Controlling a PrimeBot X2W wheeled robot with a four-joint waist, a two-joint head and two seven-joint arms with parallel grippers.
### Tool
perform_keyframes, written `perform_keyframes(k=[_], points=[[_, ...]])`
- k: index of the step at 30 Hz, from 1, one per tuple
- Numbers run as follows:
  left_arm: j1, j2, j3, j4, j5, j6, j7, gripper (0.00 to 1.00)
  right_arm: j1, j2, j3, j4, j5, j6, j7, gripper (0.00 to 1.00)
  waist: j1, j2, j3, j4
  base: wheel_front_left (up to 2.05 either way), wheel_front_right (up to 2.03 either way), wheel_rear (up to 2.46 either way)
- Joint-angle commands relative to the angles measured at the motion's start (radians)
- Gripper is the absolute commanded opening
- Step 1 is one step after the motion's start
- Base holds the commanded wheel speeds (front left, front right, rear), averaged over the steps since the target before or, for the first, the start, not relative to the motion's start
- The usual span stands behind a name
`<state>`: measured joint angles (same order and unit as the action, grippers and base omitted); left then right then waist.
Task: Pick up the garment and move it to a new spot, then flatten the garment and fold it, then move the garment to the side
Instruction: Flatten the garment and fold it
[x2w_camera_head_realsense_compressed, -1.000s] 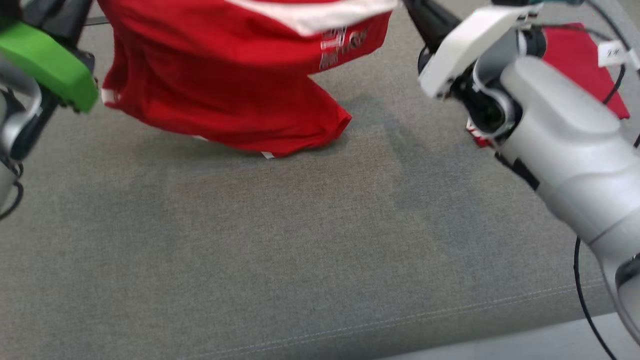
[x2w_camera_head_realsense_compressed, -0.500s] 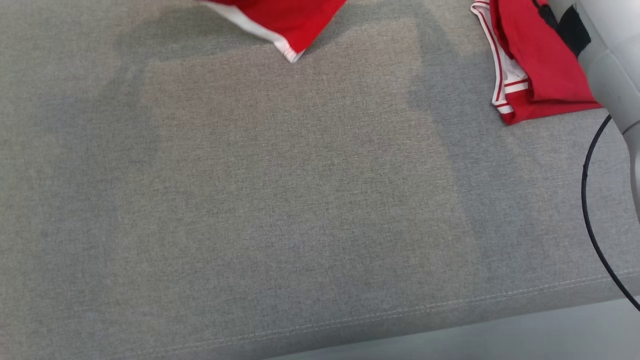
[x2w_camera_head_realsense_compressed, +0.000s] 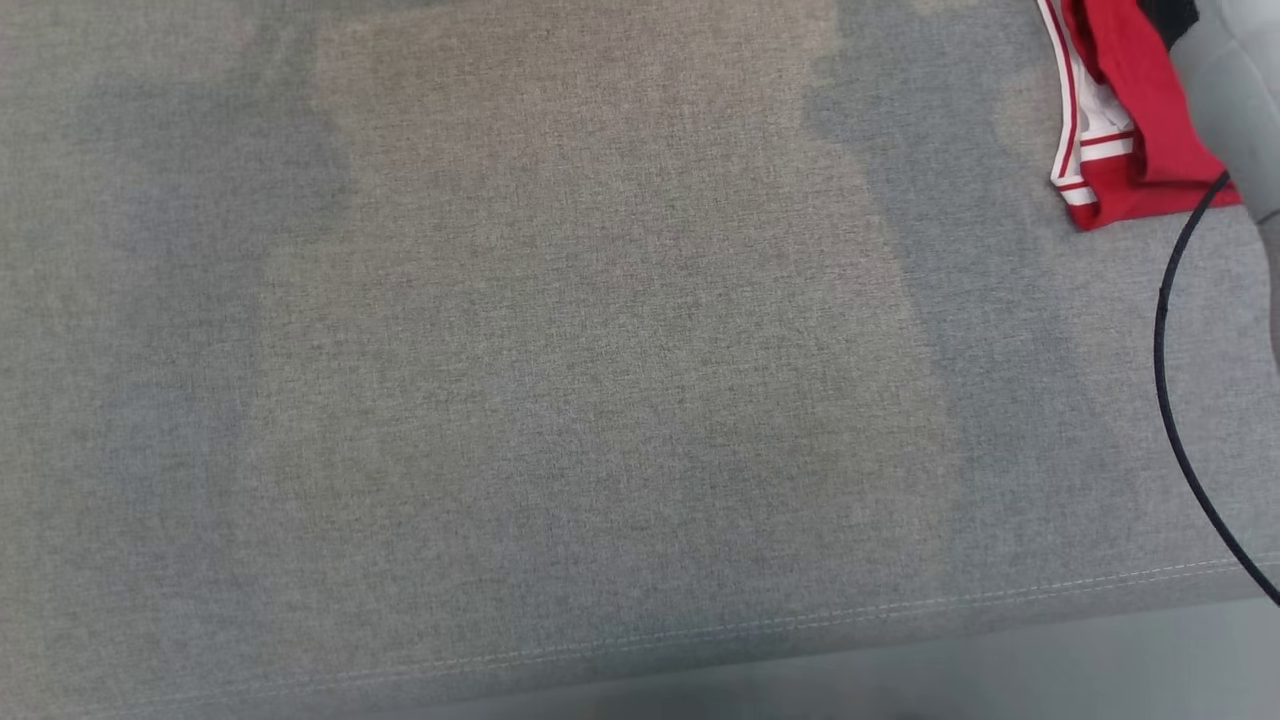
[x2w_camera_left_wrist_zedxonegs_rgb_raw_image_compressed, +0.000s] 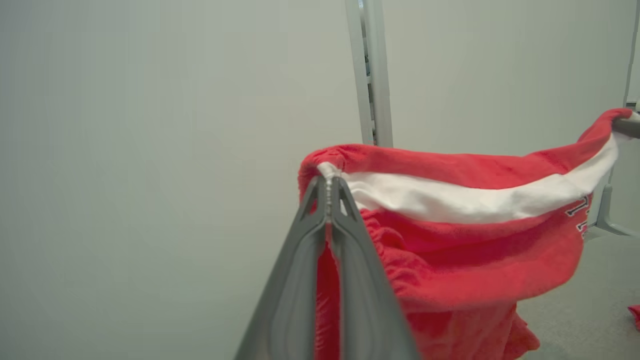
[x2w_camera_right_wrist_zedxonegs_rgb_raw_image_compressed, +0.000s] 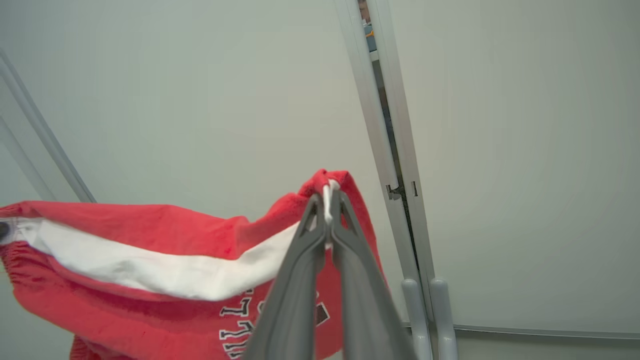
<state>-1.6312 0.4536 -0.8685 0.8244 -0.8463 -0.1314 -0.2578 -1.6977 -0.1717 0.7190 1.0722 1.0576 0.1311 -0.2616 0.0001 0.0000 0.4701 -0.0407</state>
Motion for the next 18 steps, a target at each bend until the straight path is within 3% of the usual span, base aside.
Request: perform_keyframes(k=[1,10,18], points=[[0.043,0.000,-0.001,-0.007,-0.008,0.003,-0.008,0.00,0.044,-0.002,-0.012,-0.027,-0.021,-0.001,-0.004,0.00,-0.0001,0.0000,0.019,0.009,0.00,0.00,0.00],[0.241,0.032,0.058,-0.130,-0.009,0.003,-0.007,0.00,0.233,-0.027,0.044,-0.168,-0.014,-0.001,-0.004,0.00,-0.0001,0.0000,-0.027,0.003,0.00,0.00,0.00],[0.621,0.036,0.240,-0.342,0.055,0.003,-0.007,0.00,0.522,-0.143,0.081,-0.400,0.064,-0.001,-0.004,0.00,-0.0001,0.0000,-0.133,-0.002,0.00,0.00,0.00]])
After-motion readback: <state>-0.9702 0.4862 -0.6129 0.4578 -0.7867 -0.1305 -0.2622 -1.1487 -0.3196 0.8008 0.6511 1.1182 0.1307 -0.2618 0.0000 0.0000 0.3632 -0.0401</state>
